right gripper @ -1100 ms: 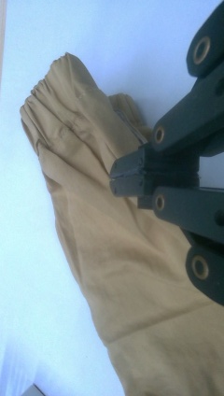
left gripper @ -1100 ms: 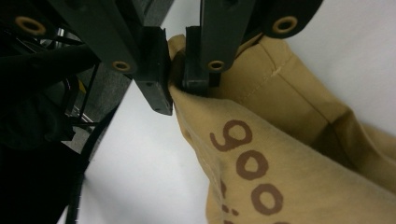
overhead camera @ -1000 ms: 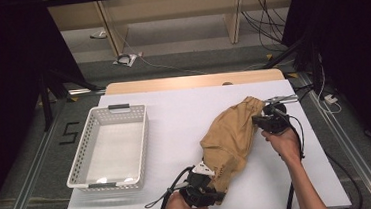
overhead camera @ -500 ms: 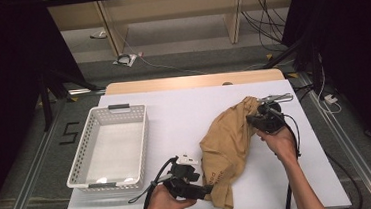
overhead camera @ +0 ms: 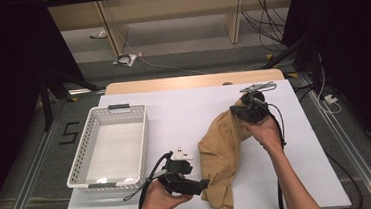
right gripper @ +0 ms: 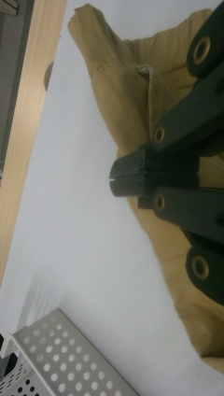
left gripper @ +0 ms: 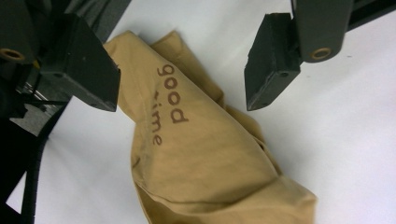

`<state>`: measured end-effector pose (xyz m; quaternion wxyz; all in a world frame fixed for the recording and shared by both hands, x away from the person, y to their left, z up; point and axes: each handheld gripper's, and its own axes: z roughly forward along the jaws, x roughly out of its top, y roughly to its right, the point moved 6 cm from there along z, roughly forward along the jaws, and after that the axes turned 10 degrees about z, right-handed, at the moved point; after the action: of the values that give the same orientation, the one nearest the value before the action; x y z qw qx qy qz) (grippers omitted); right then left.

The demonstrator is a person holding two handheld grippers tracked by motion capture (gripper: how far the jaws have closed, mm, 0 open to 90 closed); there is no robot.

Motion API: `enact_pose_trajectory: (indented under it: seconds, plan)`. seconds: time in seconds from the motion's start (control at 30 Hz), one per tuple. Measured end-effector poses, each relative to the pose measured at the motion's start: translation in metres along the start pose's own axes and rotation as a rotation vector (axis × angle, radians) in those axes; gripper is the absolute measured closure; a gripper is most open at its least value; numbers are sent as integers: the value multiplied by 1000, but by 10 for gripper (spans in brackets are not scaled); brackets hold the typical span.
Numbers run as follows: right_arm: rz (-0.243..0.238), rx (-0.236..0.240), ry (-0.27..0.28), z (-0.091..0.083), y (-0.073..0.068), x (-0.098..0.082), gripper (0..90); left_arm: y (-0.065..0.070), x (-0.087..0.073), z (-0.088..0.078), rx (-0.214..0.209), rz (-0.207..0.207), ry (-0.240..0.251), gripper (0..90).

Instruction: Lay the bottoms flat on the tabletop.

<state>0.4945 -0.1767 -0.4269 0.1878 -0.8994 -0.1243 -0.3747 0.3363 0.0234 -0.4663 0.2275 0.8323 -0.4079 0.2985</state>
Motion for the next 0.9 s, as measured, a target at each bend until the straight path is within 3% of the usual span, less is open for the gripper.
enact_pose_trajectory:
  seconds: [0.47,0.73,0.9]
  plan:
    - [-71,23,-85,45,-47,4,900,-15,-1,-5,24,-39,24,257]
    - [-108,10,-122,59,-58,-4,897,-22,-1,-9,36,-56,35,253]
    - [-78,62,-103,45,-53,-1,724,-26,0,-12,36,-68,50,251]
